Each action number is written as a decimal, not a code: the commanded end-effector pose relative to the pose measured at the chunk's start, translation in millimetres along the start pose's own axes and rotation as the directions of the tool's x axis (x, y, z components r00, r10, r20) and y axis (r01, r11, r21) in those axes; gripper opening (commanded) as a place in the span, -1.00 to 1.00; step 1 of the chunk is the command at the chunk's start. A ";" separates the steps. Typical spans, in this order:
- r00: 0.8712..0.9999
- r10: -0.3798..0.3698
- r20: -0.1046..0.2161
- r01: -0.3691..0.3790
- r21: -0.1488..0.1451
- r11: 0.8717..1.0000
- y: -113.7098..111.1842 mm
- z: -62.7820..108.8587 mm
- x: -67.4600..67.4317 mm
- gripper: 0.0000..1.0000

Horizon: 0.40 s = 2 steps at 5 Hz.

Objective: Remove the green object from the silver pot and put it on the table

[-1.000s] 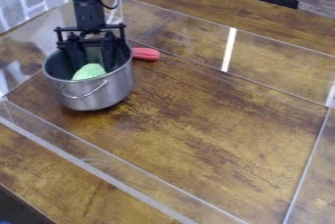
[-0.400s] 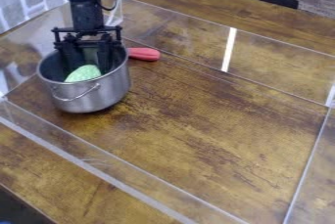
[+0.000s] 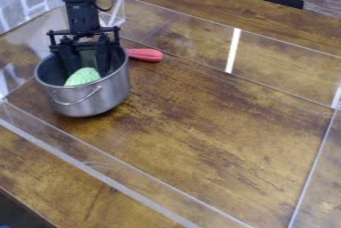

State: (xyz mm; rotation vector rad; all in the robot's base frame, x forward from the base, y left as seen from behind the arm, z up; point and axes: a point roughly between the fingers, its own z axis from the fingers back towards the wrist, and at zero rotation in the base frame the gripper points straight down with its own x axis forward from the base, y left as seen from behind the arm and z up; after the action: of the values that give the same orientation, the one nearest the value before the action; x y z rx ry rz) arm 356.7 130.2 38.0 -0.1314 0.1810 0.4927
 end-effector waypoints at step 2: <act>0.999 0.045 0.025 -0.045 -0.016 0.999 -8.8 -7.2 -4.1 -1.00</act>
State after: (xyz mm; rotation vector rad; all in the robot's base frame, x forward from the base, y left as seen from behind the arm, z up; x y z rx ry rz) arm 357.7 126.7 36.5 -0.1334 0.1483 0.5519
